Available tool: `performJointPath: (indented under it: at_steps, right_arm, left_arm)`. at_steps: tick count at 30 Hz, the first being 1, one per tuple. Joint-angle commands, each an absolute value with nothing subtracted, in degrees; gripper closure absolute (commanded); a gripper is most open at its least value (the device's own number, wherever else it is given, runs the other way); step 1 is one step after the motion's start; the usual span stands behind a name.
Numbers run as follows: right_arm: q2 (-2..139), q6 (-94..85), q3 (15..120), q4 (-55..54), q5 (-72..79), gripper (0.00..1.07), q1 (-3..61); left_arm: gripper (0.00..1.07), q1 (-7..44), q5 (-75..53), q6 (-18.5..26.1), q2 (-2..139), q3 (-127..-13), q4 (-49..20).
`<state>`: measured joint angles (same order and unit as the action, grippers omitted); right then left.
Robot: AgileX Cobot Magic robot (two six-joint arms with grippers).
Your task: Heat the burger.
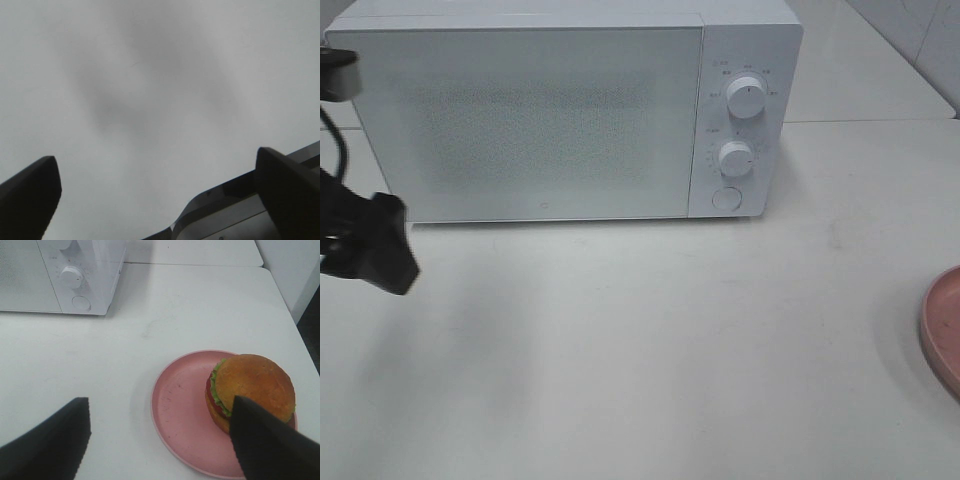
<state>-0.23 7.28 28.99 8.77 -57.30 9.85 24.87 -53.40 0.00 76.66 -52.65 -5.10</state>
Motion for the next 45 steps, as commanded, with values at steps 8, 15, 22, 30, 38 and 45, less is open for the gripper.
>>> performJointPath:
  at_steps: [8, 15, 22, 30, 38, 45]
  right_arm:
    - [-1.8, 6.7, 28.8, 8.8, -57.1, 0.32, 9.6]
    - [-1.8, 6.7, 28.8, 8.8, -57.1, 0.32, 9.6]
    - [-1.8, 6.7, 28.8, 8.8, -57.1, 0.32, 9.6]
    - [-1.8, 6.7, 28.8, 8.8, -57.1, 0.32, 9.6]
    - [-1.8, 6.6, 28.8, 8.8, -57.1, 0.32, 9.6]
    - [-1.8, 6.6, 28.8, 8.8, -57.1, 0.32, 9.6]
  left_arm:
    - [0.09, 7.8, -65.4, 2.2, 66.7, -52.5, -6.5]
    - [0.09, 3.4, -70.8, 2.1, 55.3, -51.2, -6.6]
    - [0.09, 2.1, -70.4, 2.3, 42.6, -43.4, -6.4]
    - [0.09, 2.1, -65.9, 3.1, 31.0, -36.7, -6.2]
    - [0.09, 2.1, -61.0, 3.1, 21.1, -29.9, -6.1]
    - [0.09, 2.1, -61.3, 2.9, 11.7, -29.6, -6.0]
